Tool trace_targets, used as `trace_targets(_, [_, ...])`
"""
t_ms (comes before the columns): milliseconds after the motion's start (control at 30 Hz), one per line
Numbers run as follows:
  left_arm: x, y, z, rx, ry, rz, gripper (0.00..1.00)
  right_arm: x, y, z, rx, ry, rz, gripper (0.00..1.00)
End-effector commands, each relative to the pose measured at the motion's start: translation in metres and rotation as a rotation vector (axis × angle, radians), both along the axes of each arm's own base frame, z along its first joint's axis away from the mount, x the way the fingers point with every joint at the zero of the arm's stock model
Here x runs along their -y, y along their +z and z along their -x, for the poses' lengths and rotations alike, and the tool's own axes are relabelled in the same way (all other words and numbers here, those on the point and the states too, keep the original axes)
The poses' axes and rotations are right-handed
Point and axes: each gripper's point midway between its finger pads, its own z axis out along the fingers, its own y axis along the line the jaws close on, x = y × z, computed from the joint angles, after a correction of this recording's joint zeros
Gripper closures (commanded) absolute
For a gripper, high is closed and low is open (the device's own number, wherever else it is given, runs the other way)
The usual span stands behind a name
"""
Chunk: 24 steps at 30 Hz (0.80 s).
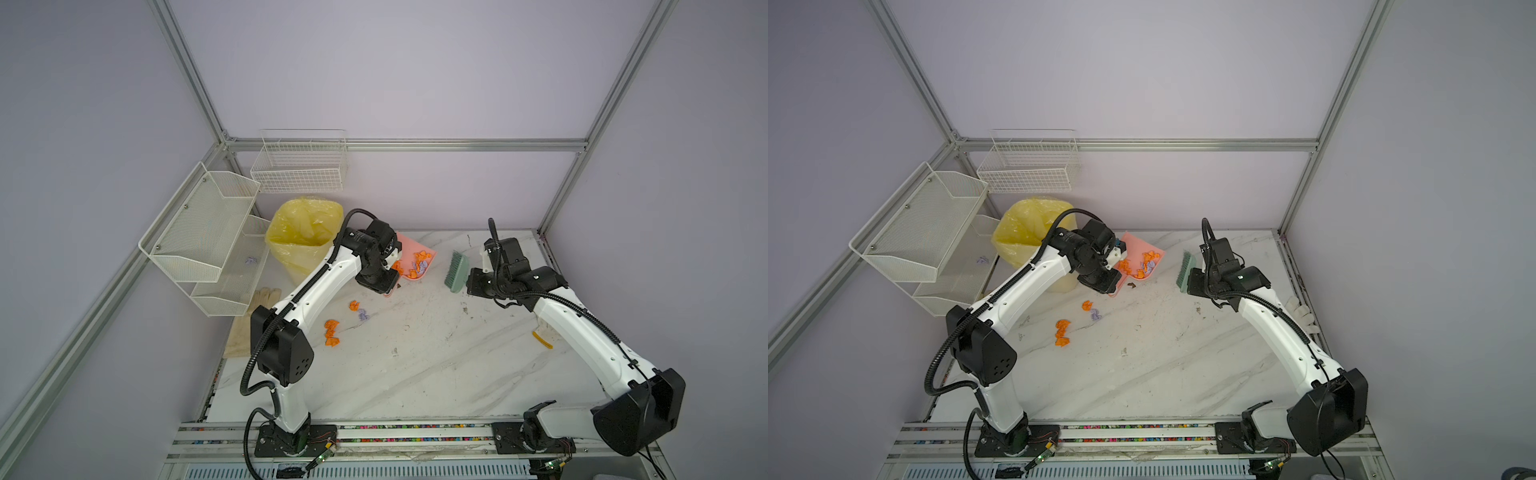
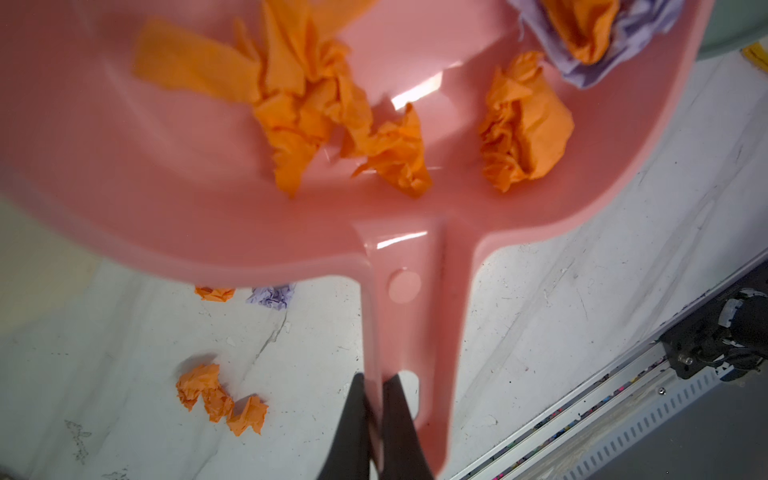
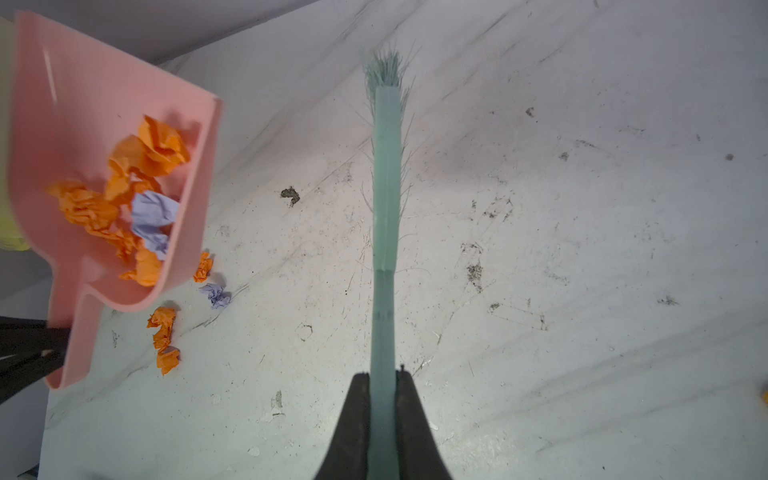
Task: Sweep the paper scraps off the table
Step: 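Lift the loaded dustpan toward the yellow bin with the left gripper while the right withdraws, then tip the pink dustpan over the yellow bin with the left gripper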
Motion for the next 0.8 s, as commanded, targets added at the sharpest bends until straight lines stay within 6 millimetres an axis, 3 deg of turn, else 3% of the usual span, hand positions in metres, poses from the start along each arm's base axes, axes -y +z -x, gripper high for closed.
trace_targets(0, [-0.009,0.041,-0.015,0.091,0.025,-0.004,1.00,-0.004,0.004,-0.006,0.021,-0.007,-0.036,1.00])
trace_targets(200, [-0.033,0.061,-0.036,0.178,0.099,-0.069,1.00,-0.006,0.001,-0.006,0.015,0.003,-0.037,1.00])
trace_targets(500, [-0.044,0.076,-0.052,0.215,0.144,-0.057,1.00,-0.003,-0.007,0.005,0.002,0.006,-0.043,1.00])
trace_targets(767, [-0.072,0.110,-0.061,0.293,0.212,-0.008,1.00,-0.004,-0.012,0.007,-0.005,0.008,-0.055,1.00])
